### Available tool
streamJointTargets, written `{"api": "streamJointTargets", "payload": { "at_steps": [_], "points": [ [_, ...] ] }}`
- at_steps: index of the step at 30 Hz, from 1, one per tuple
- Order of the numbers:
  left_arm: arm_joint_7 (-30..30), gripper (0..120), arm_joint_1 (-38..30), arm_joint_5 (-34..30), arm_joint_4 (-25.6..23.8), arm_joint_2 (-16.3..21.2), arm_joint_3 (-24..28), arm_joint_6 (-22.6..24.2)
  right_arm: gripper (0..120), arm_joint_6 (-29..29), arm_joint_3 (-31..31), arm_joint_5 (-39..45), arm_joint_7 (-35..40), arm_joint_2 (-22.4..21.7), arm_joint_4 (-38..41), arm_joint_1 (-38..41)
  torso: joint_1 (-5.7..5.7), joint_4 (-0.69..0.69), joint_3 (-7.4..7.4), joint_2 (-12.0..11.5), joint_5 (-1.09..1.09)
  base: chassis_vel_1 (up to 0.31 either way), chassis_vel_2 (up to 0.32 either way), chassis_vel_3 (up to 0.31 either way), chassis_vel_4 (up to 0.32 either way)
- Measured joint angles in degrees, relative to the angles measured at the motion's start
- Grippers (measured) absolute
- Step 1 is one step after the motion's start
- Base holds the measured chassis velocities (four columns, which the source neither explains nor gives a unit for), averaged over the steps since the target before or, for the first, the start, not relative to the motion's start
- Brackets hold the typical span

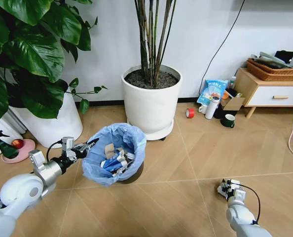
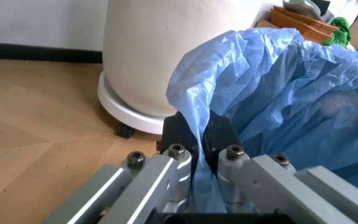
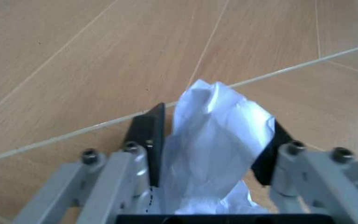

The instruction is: Pick up the trash bin and place the garbage on the floor into it.

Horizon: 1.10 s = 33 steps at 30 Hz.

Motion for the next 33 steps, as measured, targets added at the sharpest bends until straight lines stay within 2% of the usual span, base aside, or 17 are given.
{"api": "streamJointTargets", "payload": {
  "at_steps": [3, 5, 7, 10, 17, 21, 23, 25, 29, 32, 33],
  "points": [
    [0.0, 0, 0.1, 0.0, 0.0, 0.0, -0.2, 0.0, 22, -0.1, -0.1, 0.1, 0.0, -0.3, 0.1, 0.0, 0.00, 0.00, 0.00, 0.0, 0.00, 0.000, 0.000, 0.000, 0.000],
    [0.0, 0, 0.1, 0.0, 0.0, 0.0, -0.3, 0.0, 18, -0.1, -0.1, 0.1, 0.0, -0.3, 0.2, 0.0, 0.00, 0.00, 0.00, 0.0, 0.00, 0.000, 0.000, 0.000, 0.000],
    [0.0, 0, 0.1, 0.0, 0.0, 0.0, -0.4, 0.0, 6, -0.3, -0.2, 0.2, 0.0, -0.5, 0.5, 0.0, 0.00, 0.00, 0.00, 0.0, 0.00, 0.000, 0.000, 0.000, 0.000],
    [0.0, 0, 0.2, 0.0, -0.1, 0.0, -0.5, 0.0, 0, -0.6, -0.3, 0.3, 0.1, -0.5, 0.8, -0.3, 0.00, 0.00, 0.00, 0.0, 0.00, 0.000, 0.000, 0.000, 0.000],
    [0.0, 0, 0.5, 0.0, -0.4, -0.3, -0.6, 0.0, 0, 0.3, 0.1, 0.6, -0.1, -1.2, 3.6, -1.6, 0.00, -0.01, 0.00, 0.0, 0.01, 0.000, 0.000, 0.000, 0.000],
    [0.1, 0, 0.8, 0.3, -0.5, -0.1, -0.4, -0.1, 0, 4.6, 1.0, 0.4, -3.4, -2.6, 8.4, -2.1, 0.00, -0.03, 0.00, 0.0, 0.05, 0.000, 0.000, 0.000, 0.000],
    [0.1, 0, 0.7, 0.3, -0.4, 0.2, 0.0, -0.1, 0, 9.5, 0.8, 1.8, -9.8, -5.6, 15.3, -1.3, 0.00, -0.01, 0.00, 0.0, -0.06, 0.000, 0.000, 0.000, 0.000],
    [-0.2, 0, 0.1, 0.3, -0.2, 0.4, 0.7, -0.1, 0, 14.7, -2.7, 5.8, -17.8, -9.3, 22.7, 1.3, 0.00, 0.00, 0.00, 0.0, 0.00, 0.000, 0.000, 0.000, 0.000],
    [-0.4, 0, -0.4, 0.3, 0.0, 0.4, 1.4, -0.1, 0, 16.6, -6.7, 9.6, -22.4, -11.4, 28.6, 4.1, 0.00, 0.00, 0.00, 0.0, 0.00, 0.000, 0.000, 0.000, 0.000],
    [-0.5, 0, -1.4, 0.5, 0.8, 0.2, 2.4, -0.1, 0, 16.8, -14.8, 14.6, -26.4, -13.1, 37.1, 10.6, 0.00, 0.00, 0.00, 0.0, -0.01, 0.000, 0.000, 0.000, 0.000],
    [-0.5, 0, -1.4, 0.5, 0.8, 0.2, 2.4, -0.1, 0, 16.8, -14.8, 14.6, -26.4, -13.1, 37.1, 10.6, 0.00, 0.00, 0.00, 0.0, -0.01, 0.000, 0.000, 0.000, 0.000]
  ]
}}
